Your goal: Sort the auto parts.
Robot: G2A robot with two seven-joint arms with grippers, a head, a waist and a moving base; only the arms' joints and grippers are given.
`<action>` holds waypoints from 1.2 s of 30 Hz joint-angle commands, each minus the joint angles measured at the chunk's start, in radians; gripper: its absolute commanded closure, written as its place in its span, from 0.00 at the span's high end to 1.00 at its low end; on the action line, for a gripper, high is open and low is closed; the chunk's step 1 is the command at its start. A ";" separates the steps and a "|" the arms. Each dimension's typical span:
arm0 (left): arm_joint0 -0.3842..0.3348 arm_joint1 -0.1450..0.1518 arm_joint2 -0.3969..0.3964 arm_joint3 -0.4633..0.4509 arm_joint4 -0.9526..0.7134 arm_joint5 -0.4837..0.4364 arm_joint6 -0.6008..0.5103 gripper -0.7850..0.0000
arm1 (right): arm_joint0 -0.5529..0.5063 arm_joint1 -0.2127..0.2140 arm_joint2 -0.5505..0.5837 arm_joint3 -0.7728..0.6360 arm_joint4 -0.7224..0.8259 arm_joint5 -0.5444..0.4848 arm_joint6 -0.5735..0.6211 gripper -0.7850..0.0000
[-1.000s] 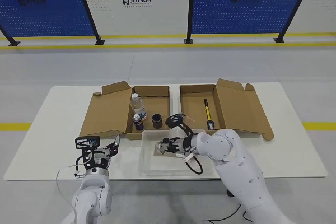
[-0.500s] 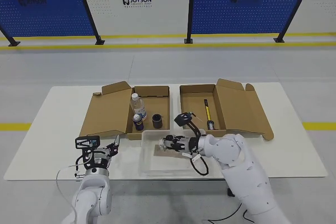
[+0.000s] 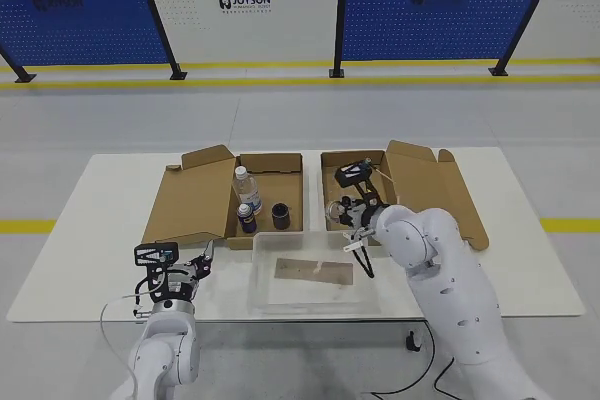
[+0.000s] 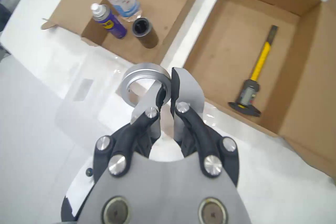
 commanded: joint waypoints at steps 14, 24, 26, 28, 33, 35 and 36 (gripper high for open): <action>0.000 0.000 0.000 0.000 0.000 0.000 0.000 1.00 | 0.214 -0.017 -0.054 0.388 -0.199 0.103 0.116 0.00; 0.000 0.000 0.000 0.000 0.000 0.000 0.000 1.00 | 0.334 -0.062 -0.130 0.701 -0.135 0.062 0.080 0.00; 0.000 0.000 0.000 0.000 0.000 0.000 0.000 1.00 | 0.356 -0.076 -0.163 0.747 -0.130 0.046 0.073 0.00; 0.000 0.000 0.000 0.000 0.000 0.000 0.000 1.00 | 0.372 -0.091 -0.181 0.790 -0.107 0.044 0.054 0.00; 0.000 0.000 0.000 0.000 0.000 0.000 0.000 1.00 | 0.422 -0.121 -0.208 0.903 -0.055 0.017 0.002 0.00; 0.000 0.000 0.000 0.000 0.000 0.000 0.000 1.00 | 0.439 -0.132 -0.222 0.938 -0.048 0.011 -0.009 0.00; 0.000 0.000 0.000 0.000 0.000 0.000 0.000 1.00 | 0.446 -0.138 -0.228 0.952 -0.040 0.006 -0.012 0.01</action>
